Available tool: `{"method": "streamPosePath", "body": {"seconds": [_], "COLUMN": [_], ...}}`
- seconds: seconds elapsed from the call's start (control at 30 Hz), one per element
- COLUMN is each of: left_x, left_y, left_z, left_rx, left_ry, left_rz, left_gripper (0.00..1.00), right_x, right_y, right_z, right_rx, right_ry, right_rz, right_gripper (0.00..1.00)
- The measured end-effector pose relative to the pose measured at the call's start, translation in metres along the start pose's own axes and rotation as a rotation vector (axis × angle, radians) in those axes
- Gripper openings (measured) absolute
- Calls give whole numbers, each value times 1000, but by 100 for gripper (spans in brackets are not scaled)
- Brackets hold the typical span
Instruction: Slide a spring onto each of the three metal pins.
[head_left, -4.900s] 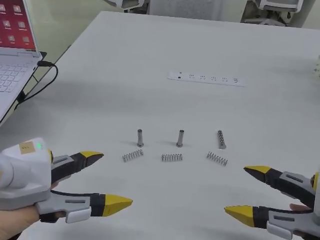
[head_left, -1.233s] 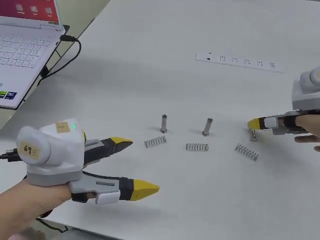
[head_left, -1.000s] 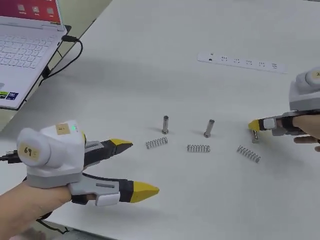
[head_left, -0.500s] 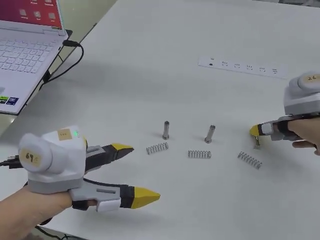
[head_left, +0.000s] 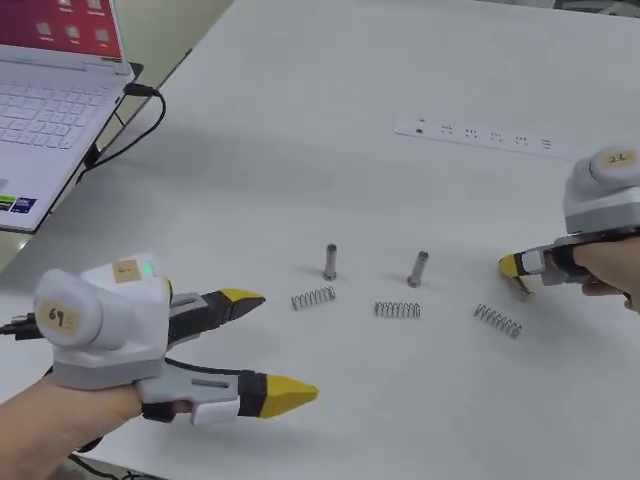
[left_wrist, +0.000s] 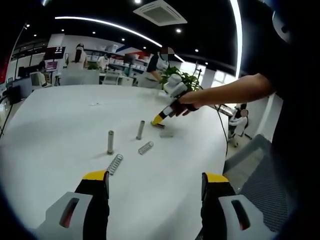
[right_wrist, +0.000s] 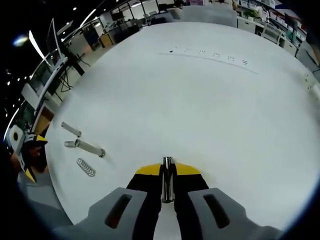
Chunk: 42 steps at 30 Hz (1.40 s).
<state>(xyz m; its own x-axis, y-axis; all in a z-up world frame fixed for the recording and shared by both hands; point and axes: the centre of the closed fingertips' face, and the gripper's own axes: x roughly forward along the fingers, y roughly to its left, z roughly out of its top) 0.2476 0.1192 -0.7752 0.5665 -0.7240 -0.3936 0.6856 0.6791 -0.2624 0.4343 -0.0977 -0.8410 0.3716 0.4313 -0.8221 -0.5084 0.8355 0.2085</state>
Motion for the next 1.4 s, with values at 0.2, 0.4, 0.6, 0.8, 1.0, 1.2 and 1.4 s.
{"method": "streamPosePath", "body": {"seconds": [0.2,0.4,0.6,0.8,1.0,1.2,1.4], "left_x": [1,1,0,1,2,3,2], "left_y": [-1,-1,-1,-1,-2,-2,-2], "left_z": [1,0,2,2,2,5,4], "left_rx": [1,2,3,3,15,14,14], "left_ry": [-3,-3,-11,-11,-2,-13,-13], "left_rz": [-1,-2,2,1,-4,-3,-1], "left_gripper": [71,71,71,71,71,71,71], "right_x": [-7,-13,-16,-22,-26,-27,-27], "right_y": [4,5,11,15,17,20,20], "right_z": [2,2,1,2,2,5,6], "right_rx": [-29,-42,-84,-110,-129,-146,-170], "right_ry": [-25,-52,-72,-105,-128,-148,-161], "right_rz": [14,26,45,56,61,62,54], "right_gripper": [5,5,5,5,5,5,5]}}
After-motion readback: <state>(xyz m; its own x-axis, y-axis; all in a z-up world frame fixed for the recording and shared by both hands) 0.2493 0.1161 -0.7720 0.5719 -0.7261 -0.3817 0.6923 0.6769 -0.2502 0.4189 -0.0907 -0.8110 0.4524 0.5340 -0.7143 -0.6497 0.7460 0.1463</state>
